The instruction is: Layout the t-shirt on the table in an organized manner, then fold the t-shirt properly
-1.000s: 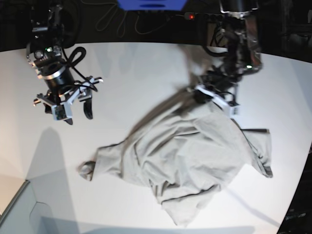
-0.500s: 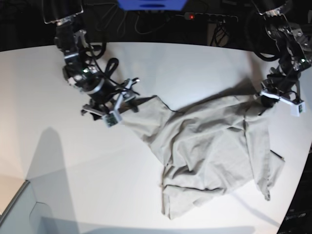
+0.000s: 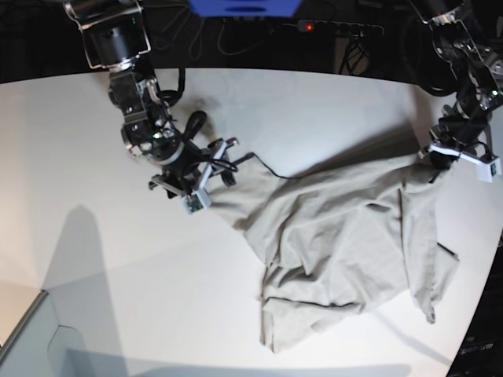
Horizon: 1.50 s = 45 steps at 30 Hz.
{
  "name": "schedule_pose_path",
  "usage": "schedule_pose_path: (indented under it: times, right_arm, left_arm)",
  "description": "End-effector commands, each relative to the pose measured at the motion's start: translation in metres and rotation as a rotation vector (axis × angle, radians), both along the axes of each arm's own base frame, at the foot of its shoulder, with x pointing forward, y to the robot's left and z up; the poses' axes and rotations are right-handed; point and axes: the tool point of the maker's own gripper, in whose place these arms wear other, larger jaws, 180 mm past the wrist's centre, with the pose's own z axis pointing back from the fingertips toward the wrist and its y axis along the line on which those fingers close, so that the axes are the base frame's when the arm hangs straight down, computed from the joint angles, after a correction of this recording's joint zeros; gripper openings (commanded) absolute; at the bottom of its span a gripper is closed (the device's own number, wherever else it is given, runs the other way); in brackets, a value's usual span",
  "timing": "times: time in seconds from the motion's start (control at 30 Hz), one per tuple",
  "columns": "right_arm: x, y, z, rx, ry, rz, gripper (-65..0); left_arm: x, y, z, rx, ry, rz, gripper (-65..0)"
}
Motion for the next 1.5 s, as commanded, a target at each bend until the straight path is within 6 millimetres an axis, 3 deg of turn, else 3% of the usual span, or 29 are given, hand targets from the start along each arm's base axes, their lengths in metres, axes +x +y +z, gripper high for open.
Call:
schedule_pose_path:
  times: [0.0,0.17,0.3,0.47,0.63,0.8,0.9,1.17,1.33,1.47]
  right_arm:
    - [-0.010,-0.001,-0.014,-0.031,0.070,0.025,-35.5]
    - [-0.018,-0.006,-0.025,-0.038,0.106,0.017,-62.8]
    - [-0.017,-0.012,-0.004,-0.039,0.037,0.022,-65.0]
    - [-0.004,-0.035,0.081,-0.020,-0.201,-0.049,-65.0]
    - [0.014,-0.065,0.170,-0.007,-0.436,-0.158,-65.0]
    - [0.026,-0.080,0.232,-0.001,-0.601,-0.184,-65.0]
    - [0.038,-0.094,0.258,-0.033,-0.652,-0.214,-65.0]
    - [0.101,-0.123,0.357,-0.092,-0.820,-0.269,-65.0]
    - [0.136,-0.142,0.431,-0.141,-0.930,-0.275,-65.0]
    - [0.161,-0.162,0.487,-0.149,-0.997,-0.304,-65.0]
  left_arm:
    - [0.009,0.007,0.016,0.026,-0.055,0.003,-65.0]
    - [0.008,0.008,0.016,0.028,-0.054,0.004,-65.0]
    - [0.011,0.008,0.021,0.035,-0.067,0.001,-65.0]
    - [0.027,0.006,0.064,0.103,-0.166,-0.025,-65.0]
    - [0.059,-0.005,0.118,0.150,-0.319,-0.053,-65.0]
    - [0.101,-0.045,0.170,0.170,-0.465,-0.169,-65.0]
    - [0.126,-0.075,0.207,0.182,-0.563,-0.248,-65.0]
    - [0.197,-0.162,0.338,0.195,-0.853,-0.461,-65.0]
    - [0.243,-0.194,0.394,0.219,-0.900,-0.528,-65.0]
    - [0.279,-0.197,0.432,0.170,-0.912,-0.528,-65.0]
